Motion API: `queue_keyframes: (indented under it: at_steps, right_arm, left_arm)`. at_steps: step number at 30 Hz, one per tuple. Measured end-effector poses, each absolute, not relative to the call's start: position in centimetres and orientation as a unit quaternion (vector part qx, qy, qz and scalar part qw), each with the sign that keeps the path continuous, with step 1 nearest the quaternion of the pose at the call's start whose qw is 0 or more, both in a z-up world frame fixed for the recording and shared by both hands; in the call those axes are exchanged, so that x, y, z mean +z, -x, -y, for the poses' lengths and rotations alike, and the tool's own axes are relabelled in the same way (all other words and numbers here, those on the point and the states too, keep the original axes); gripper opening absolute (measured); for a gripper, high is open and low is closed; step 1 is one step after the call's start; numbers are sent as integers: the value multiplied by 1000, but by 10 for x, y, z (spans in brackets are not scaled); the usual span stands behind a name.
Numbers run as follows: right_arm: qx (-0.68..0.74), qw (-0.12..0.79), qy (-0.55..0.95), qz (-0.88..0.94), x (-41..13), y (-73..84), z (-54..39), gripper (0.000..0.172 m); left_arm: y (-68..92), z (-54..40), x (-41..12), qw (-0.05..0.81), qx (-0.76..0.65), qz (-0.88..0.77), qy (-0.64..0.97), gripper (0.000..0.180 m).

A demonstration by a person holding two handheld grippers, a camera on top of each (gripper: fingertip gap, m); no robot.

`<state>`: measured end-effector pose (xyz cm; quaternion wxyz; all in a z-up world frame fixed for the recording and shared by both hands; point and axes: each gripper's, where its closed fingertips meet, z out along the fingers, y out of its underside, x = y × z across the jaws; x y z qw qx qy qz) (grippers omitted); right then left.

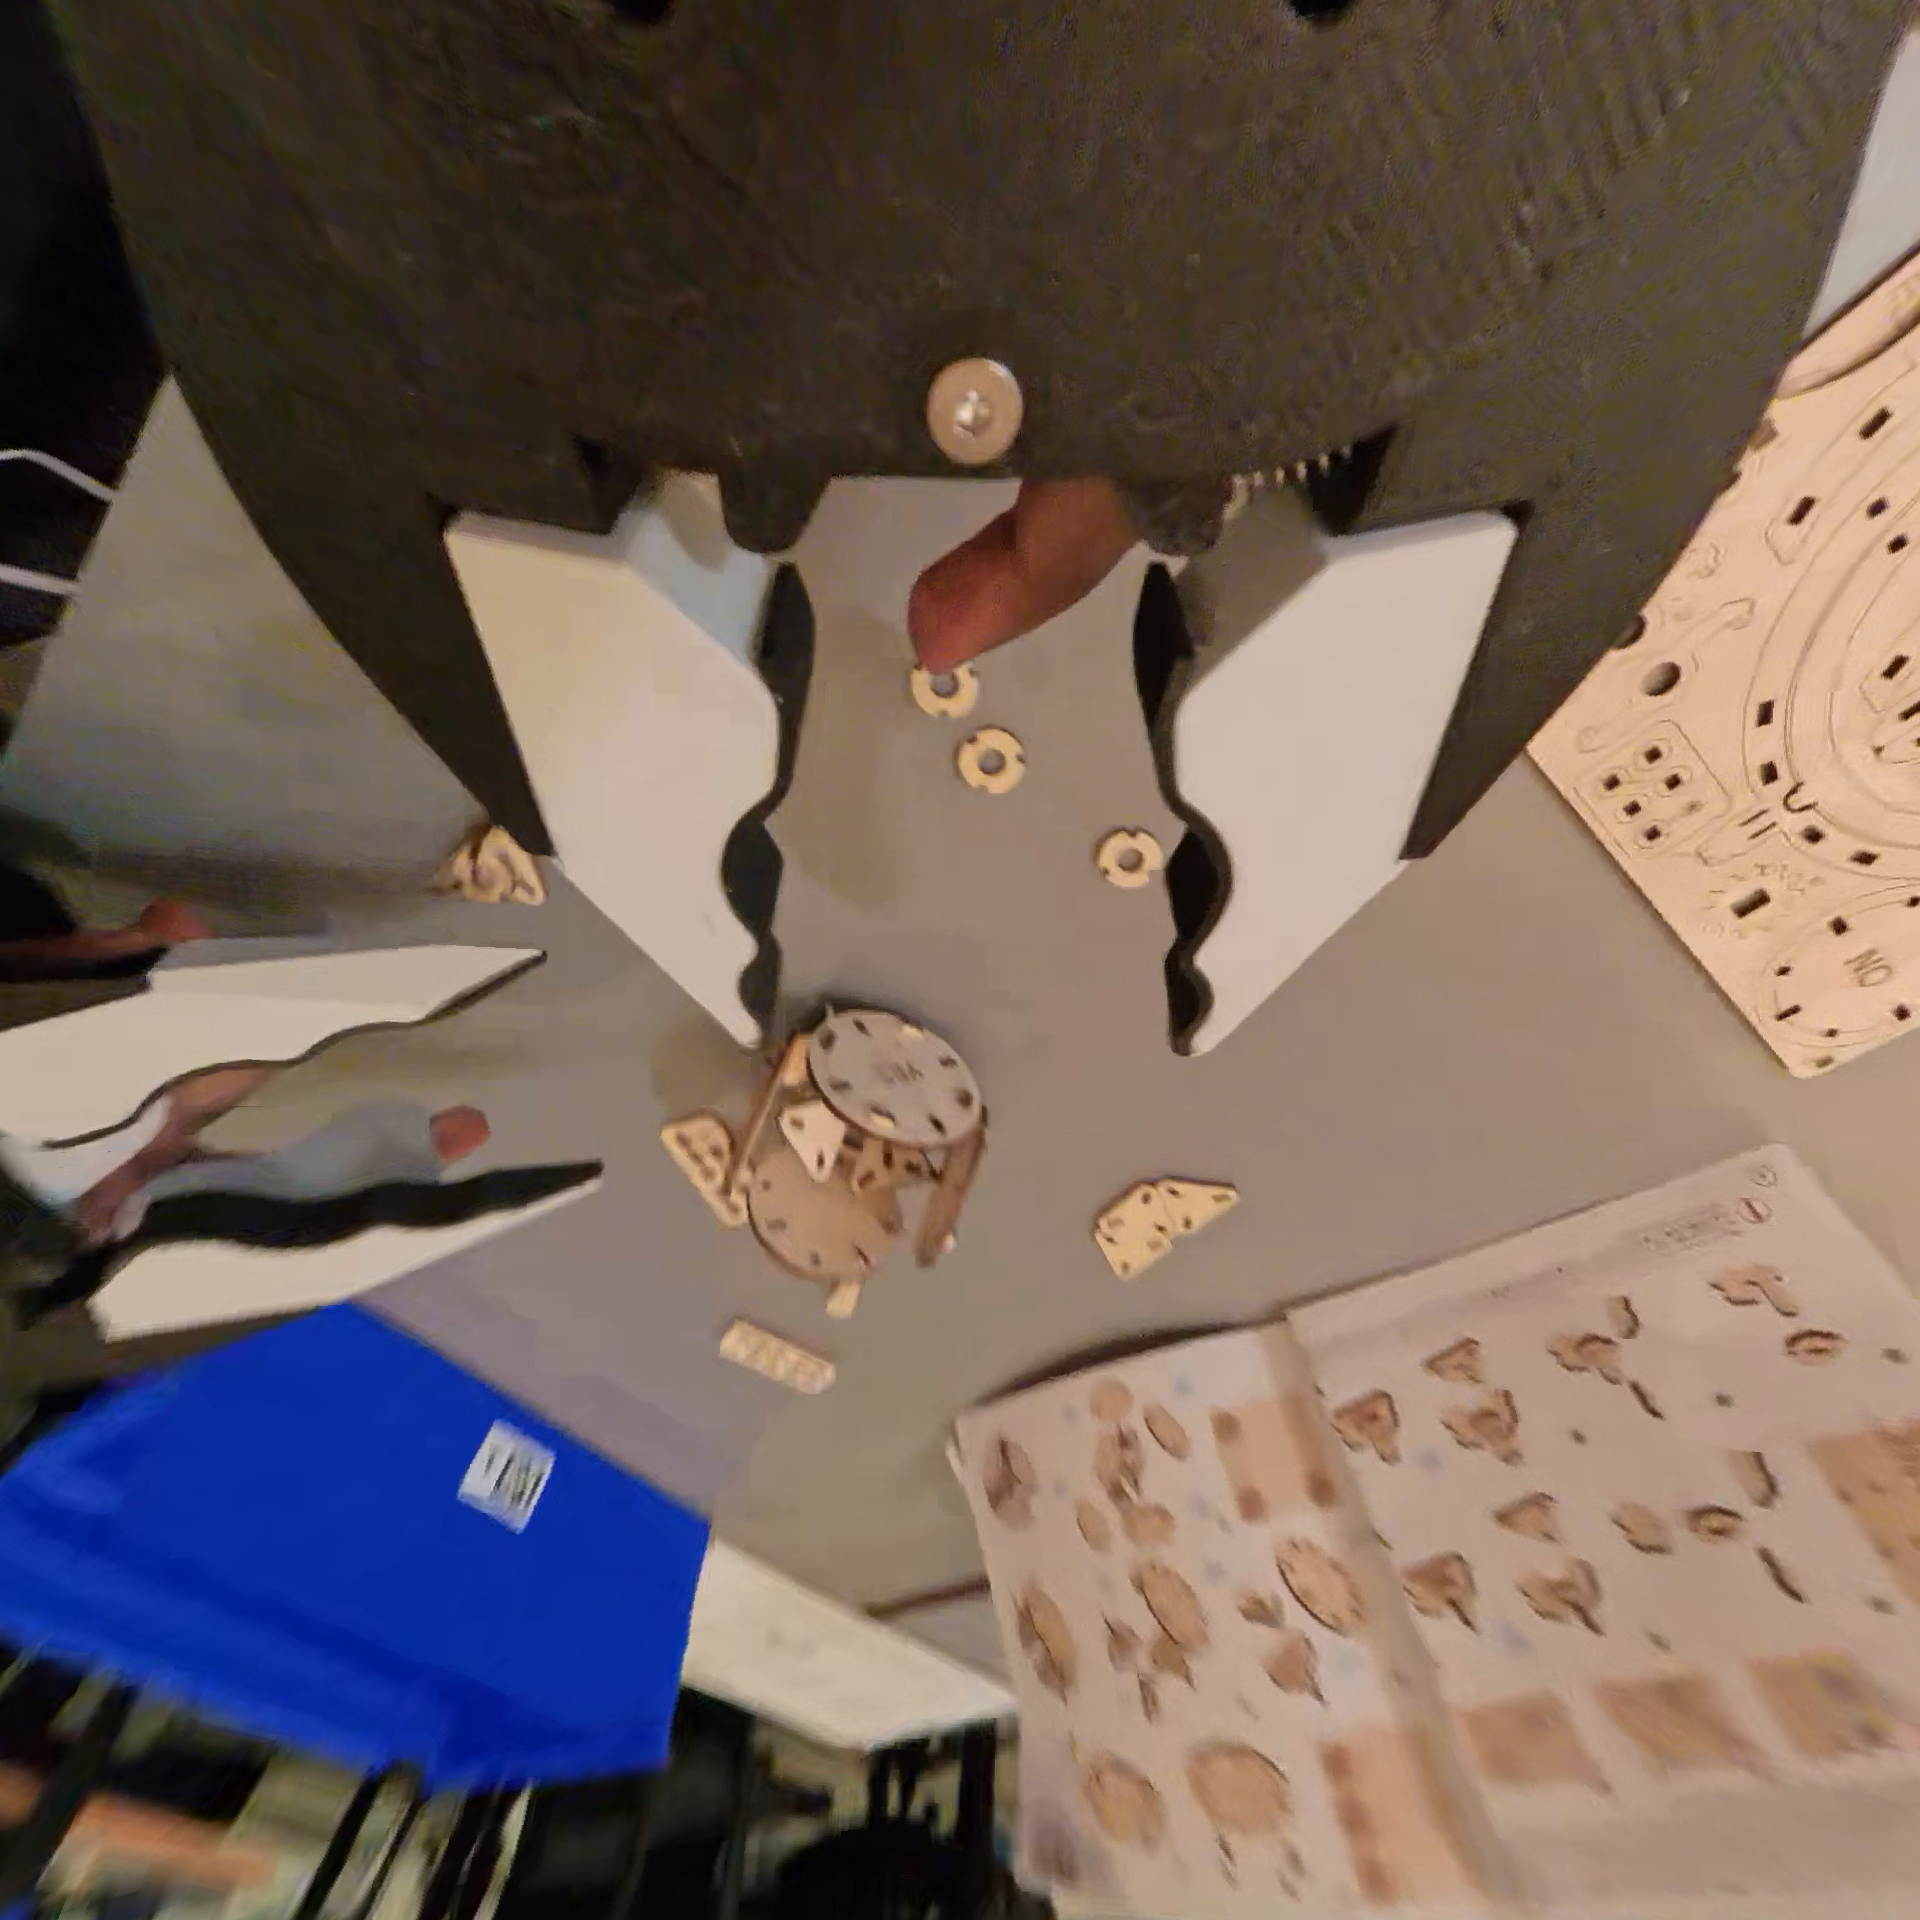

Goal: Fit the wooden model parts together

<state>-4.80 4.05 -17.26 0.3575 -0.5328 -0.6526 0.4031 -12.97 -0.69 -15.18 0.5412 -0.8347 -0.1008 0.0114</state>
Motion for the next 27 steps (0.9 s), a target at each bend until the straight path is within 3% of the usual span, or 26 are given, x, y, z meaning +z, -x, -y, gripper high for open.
queue_keyframes:
  at_steps: [1,3,4,10,19,21,25,27]
  right_arm:
    - [384,363,538,657,-179,41,-41,67]
    - [392,360,539,653,-180,27,-34,93]
    - [405,349,547,644,-178,20,-32,103]
    - [370,369,602,603,-175,3,-66,124]
    - [356,392,611,588,-173,-3,-72,126]
    - [374,392,616,572,-167,-7,-70,122]
    - [454,417,593,518,-128,-16,-63,93]
    - [445,432,596,511,-125,-20,-67,96]
  left_arm:
    - [122,4,-160,525,38,93,845,90]
    - [108,0,-170,514,72,89,850,148]
    - [99,0,-173,514,73,89,850,158]
    - [95,-4,-169,520,115,86,842,158]
    - [74,-7,-181,476,91,36,874,158]
    - [73,-5,-186,462,99,25,881,158]
    - [94,3,-192,431,149,44,889,158]
    - [105,5,-190,434,159,60,885,158]
